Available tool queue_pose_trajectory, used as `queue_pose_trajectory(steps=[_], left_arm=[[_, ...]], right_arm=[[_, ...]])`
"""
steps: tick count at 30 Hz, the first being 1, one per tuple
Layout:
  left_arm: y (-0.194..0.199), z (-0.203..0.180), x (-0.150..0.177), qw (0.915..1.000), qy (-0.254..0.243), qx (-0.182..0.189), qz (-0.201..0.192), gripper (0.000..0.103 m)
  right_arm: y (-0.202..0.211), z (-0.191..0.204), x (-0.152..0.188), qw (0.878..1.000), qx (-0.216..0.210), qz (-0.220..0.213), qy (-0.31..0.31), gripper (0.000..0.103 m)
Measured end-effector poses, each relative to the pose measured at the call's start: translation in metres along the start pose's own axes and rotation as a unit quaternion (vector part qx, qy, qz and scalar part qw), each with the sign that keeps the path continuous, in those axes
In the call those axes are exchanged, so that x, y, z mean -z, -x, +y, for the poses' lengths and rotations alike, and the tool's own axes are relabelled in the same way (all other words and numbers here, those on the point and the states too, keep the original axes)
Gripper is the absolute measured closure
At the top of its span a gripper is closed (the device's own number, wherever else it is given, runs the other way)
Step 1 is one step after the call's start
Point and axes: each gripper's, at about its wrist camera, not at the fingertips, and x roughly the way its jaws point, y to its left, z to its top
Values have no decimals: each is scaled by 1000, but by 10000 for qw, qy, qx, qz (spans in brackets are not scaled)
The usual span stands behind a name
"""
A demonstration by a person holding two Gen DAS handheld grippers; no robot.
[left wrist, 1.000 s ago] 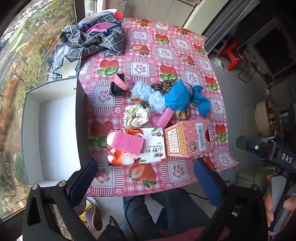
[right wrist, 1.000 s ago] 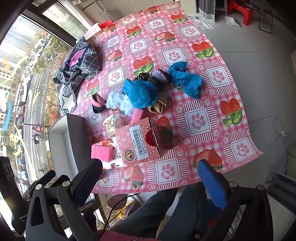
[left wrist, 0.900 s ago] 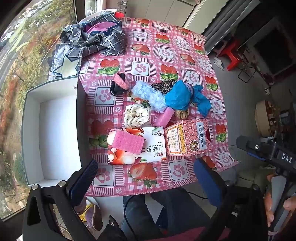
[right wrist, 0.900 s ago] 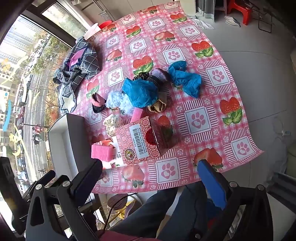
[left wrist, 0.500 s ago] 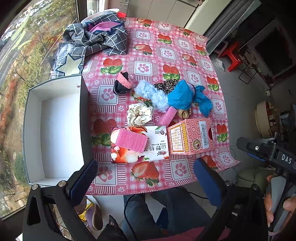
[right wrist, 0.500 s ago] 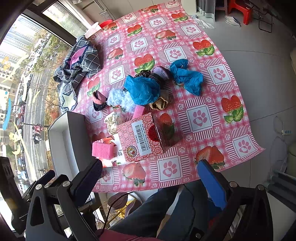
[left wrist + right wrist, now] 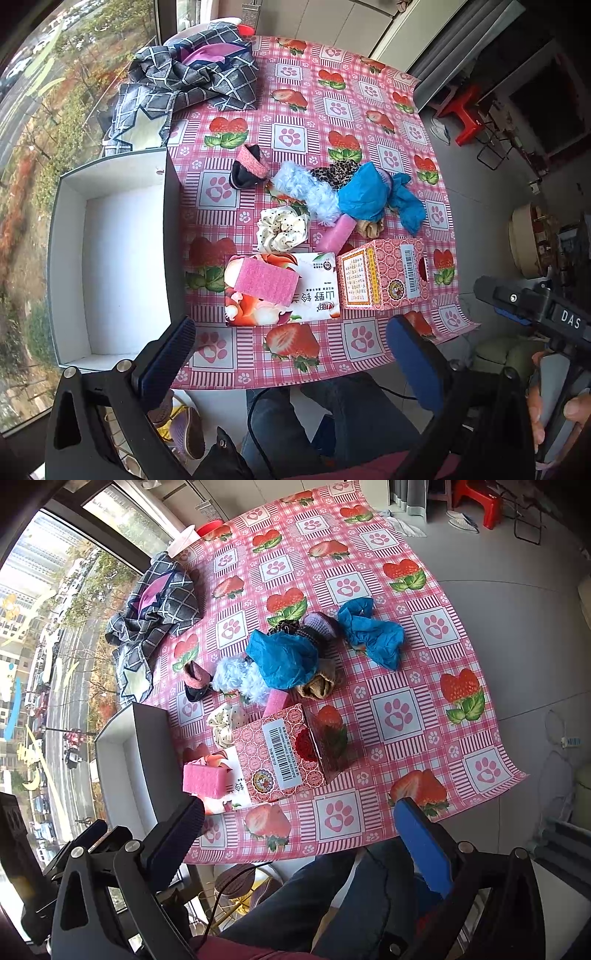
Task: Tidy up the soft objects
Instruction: 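Move both tools toward the pile of soft items on the table, then grasp the pink knit sock with the left tool while the right tool grasps the blue cloth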
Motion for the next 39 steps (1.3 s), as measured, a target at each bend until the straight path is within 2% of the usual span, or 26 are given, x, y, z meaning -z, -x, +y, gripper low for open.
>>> queue_pose_trajectory(steps=[9,12,15,19,20,25,28,33,39], left_arm=[[1,0,0,9999,-20,-78,-63,0],[0,5,-1,10000,24,4,-65,0],[-4,11,-1,9998,102,146,104,0],[-11,15,-3,9997,116,108,179,0],[-12,16,-3,9997,130,145,163,0],[-19,23,-8,9993,177,-147,286,0],[-25,26,-12,9991,258,-55,329,0],[-40,27,-26,9968,427,-252,634,0],[-55,22,-48,9940,624,-191,874,0]], right_arm=[[0,0,0,10000,8,-2,-30,0],[-2,1,-1,10000,9,22,-46,0],[-2,2,-1,10000,13,24,-49,0],[-3,1,-1,10000,31,23,-83,0],[-4,-1,-2,9999,38,27,-120,0],[-8,-19,-10,9995,44,52,-306,0],[-11,-32,-15,9990,15,85,-436,0],[-24,-49,-27,9980,-51,215,-585,0],[-49,-69,-55,9963,-75,482,-712,0]])
